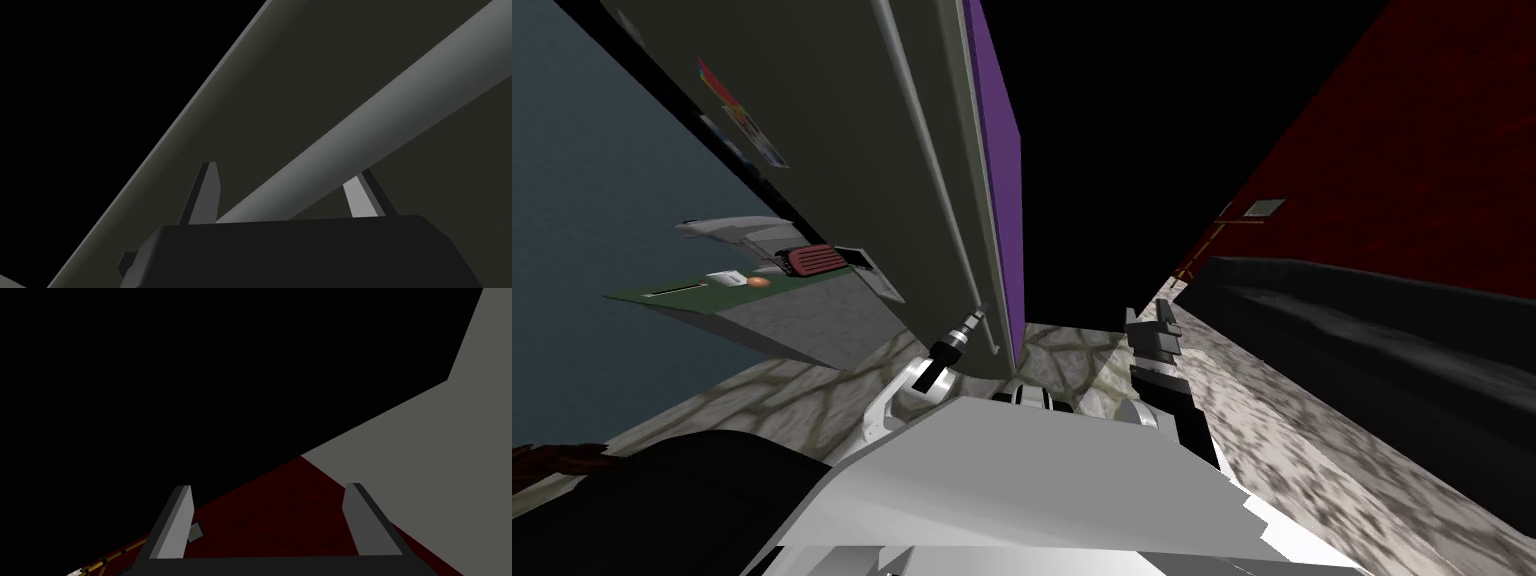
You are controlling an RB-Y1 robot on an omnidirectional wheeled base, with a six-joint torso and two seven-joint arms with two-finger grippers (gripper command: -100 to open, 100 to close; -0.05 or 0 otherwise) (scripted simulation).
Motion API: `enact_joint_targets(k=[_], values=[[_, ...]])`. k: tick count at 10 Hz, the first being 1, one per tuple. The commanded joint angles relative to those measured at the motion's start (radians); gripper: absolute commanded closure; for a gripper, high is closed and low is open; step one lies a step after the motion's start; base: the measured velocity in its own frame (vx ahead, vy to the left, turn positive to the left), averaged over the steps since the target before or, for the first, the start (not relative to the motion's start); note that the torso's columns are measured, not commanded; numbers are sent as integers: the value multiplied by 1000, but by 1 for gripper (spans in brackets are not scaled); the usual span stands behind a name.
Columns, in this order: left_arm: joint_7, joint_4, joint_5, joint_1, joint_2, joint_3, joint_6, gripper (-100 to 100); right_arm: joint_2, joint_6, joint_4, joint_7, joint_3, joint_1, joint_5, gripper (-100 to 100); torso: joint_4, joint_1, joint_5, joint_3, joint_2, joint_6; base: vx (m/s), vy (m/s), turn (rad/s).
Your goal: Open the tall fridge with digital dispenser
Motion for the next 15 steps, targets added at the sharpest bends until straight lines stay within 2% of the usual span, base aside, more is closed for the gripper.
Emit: enact_joint_targets(k=[1,4,5,8,9,10,12,13,15], values=[[10,-41,6,31,41,-35,-26,100,0,0,0,0,0,0,0,0,1,-1,-1,-1,0,-2,-237,198,-74],[20,-93,14,70,96,-84,-62,100,0,0,0,0,0,0,0,0,0,-11,-5,-6,-7,2,-247,239,-86],[20,-93,14,70,96,-84,-62,100,0,0,0,0,0,0,0,0,0,-10,-5,-8,-10,3,-126,195,-66],[30,-144,21,109,152,-133,-97,100,0,0,0,0,0,0,0,0,1,-9,-5,-9,-8,2,-135,193,-74],[16,-126,12,108,144,-123,-85,100,0,0,0,0,0,0,0,0,2,-9,-3,-5,-3,3,-82,86,-32],[15,-136,7,119,165,-143,-105,100,0,0,0,0,0,0,0,0,0,-14,-4,-8,-9,2,-79,145,-38],[19,-157,0,137,199,-173,-143,100,0,0,0,0,0,0,0,0,-1,-5,-3,-7,-9,3,-144,281,-121],[19,-157,0,137,199,-173,-143,100,0,0,0,0,0,0,0,0,-1,-2,-1,-4,-6,1,-136,190,-27],[23,-179,-6,156,233,-204,-182,100,0,0,0,0,0,0,0,0,-1,-7,-4,-10,-13,1,-148,209,-93]])
